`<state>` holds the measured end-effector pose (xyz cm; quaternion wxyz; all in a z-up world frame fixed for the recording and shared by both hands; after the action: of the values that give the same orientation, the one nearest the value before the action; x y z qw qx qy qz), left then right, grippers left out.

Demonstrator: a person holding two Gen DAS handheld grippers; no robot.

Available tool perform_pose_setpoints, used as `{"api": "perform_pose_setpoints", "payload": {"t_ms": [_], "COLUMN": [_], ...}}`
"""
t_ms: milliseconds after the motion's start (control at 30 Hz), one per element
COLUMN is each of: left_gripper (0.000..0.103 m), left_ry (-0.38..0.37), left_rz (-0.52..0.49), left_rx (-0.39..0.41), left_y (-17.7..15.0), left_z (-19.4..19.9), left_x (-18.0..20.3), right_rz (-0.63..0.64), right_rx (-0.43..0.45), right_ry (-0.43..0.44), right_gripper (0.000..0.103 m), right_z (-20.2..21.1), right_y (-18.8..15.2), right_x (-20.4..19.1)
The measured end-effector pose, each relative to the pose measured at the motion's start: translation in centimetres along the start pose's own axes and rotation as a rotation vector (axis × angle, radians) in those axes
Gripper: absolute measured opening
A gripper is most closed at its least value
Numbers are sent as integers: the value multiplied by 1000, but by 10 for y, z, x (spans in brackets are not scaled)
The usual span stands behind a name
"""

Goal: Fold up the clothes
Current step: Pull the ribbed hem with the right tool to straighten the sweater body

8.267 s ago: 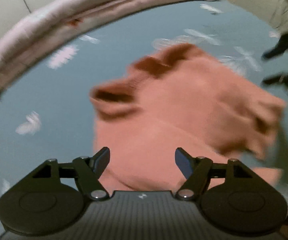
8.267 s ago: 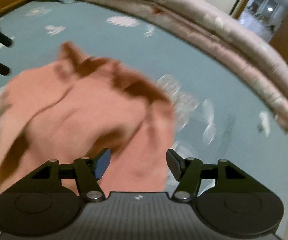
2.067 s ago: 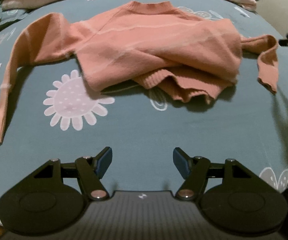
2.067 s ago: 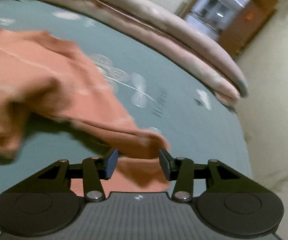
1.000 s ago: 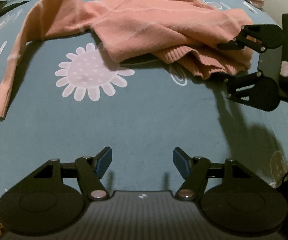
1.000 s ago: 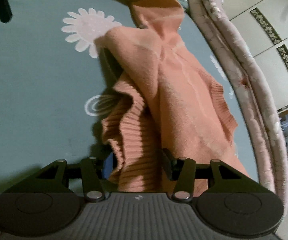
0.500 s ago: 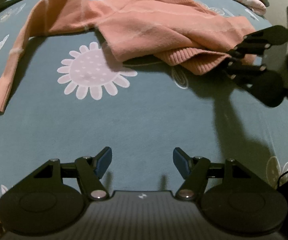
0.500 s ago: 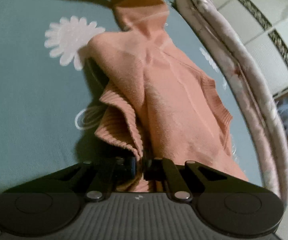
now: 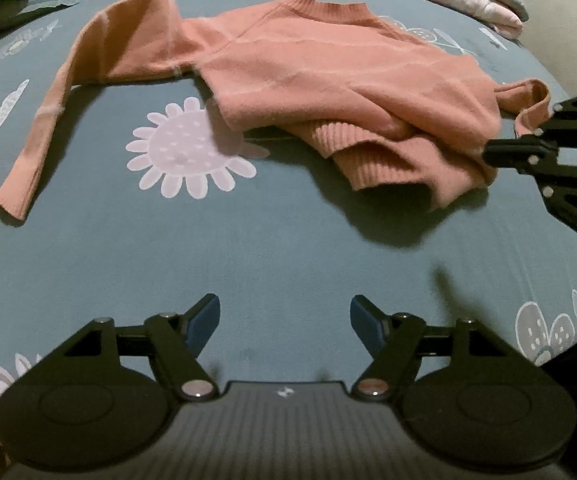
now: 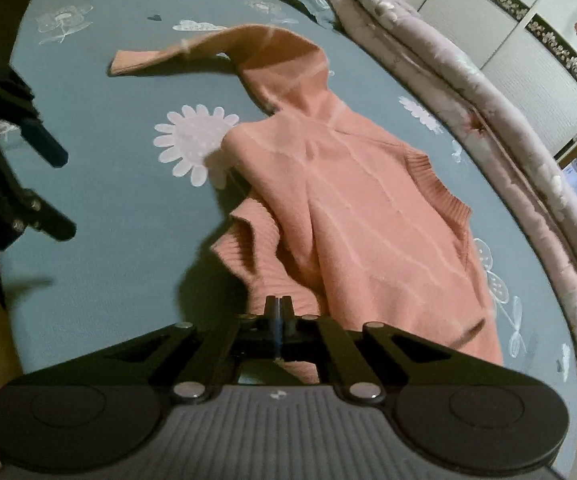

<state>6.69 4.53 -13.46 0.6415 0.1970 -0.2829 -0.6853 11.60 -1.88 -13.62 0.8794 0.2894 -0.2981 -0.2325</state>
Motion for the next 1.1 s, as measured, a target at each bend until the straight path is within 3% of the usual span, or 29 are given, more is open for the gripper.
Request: {"api": "perform_pose_setpoints", "payload": {"t_ms": [67,133,167,200,267,300,567,667,733,767,800,1100], "left_gripper": [72,72,72,73,73,73,73,73,73,73,73,73], "left_ry": [1,1,-1,-2,-1,0,1,-1,-1,1,4,1], "left_rz": [0,-2,-4,-5,-3,-2,8,10,14,14,13,11], "left_rx": [3,5,5,5,1,-3,-32,-47,-53,-55,-57,-45], "left_y": [-2,-3,-4,-5,-6,-7,-13,-15,-16,-17,-17,-15], "left_z": [4,7,8,9,10,9,-3,-7,-9,-10,-11,-5], "left_x": [0,1,1,1,0,-2,-9,-10,-12,-13,-14,-13], "right_rz": [55,48,52,73,112,123,214,291,325,328,325,43], "right_rx": [-1,-6,-1,4,18,24,-28,-27,-24,-34,-49,-88], "right_ry": [-35,-17,-28,-41,-53,-55,-52,-78,-82,-88,-98,-3], "right_gripper": [3,8,17,34,54,59,62,62,53,25,10,8], "right_z": [3,2,1,-2,-10,-15,-79,-98,-106,-109,-111,-78], "right_y": [-5,-10,-11,-13,-14,-14,-14,-14,-13,-13,-12,4], "right_x": [-5,-10,-12,-16,-23,-26,-41,-44,-43,-41,-38,-12]}}
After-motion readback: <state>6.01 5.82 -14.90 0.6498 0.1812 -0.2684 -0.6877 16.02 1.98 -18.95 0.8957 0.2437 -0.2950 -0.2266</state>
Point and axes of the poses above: each gripper's, at about its wrist camera, not at the fingertips, and z roughly against the way its jaws point, x to its right, y to its top, the point moved 8 cm from there along -z, roughly the way its jaws point, and after that the axes turned 14 degrees about x, right-handed, at the moved point
